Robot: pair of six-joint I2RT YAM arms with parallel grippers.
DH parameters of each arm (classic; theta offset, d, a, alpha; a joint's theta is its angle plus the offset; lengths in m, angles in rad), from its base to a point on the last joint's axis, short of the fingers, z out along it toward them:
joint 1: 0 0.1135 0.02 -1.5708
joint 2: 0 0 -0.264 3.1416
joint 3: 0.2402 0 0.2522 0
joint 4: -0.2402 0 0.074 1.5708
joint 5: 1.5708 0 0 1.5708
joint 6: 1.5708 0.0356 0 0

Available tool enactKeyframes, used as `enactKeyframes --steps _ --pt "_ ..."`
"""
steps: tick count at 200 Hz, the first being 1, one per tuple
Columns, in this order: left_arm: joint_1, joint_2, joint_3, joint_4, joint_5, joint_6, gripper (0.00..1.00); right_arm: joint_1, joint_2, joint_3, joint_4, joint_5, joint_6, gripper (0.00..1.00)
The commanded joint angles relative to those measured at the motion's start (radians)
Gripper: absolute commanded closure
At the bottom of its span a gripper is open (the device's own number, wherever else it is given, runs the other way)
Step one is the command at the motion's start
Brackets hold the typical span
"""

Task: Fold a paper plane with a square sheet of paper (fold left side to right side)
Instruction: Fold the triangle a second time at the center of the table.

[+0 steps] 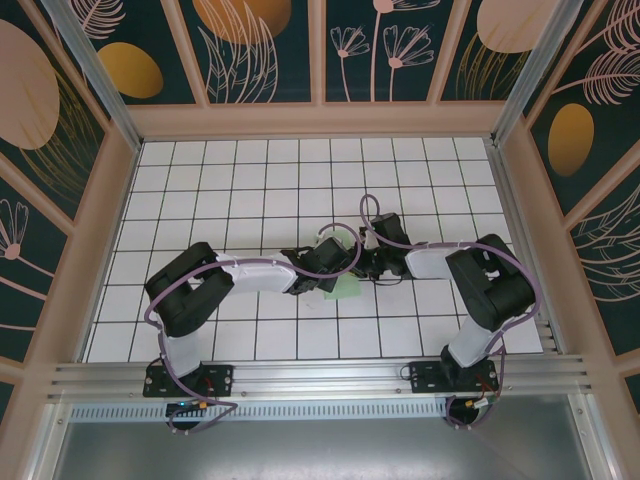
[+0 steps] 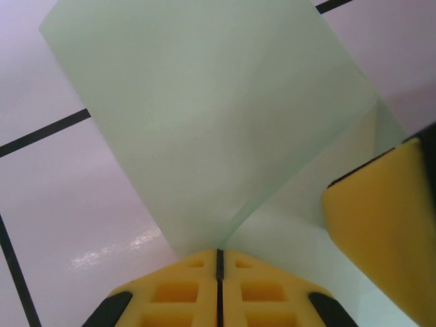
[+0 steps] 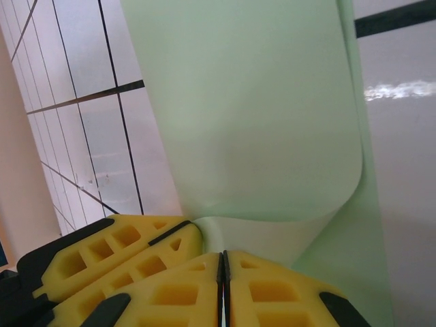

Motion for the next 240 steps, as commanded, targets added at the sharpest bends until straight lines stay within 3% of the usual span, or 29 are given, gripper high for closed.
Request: enactKeyframes --steps 1,175,240 --pt "0.007 0.018 0.0 -0.023 -0.028 -0.02 0.9 0.006 0.024 0.007 -0.019 0.019 -0.023 0.87" --pt "0.007 0.03 0.026 -0.027 -0.057 -0.039 0.9 0.006 0.056 -0.018 -0.064 0.067 -0.042 0.87" --pt "0.007 -0.102 -0.017 -0.025 -0.057 -0.075 0.67 0.006 0.063 -0.043 -0.061 0.078 -0.038 0.87"
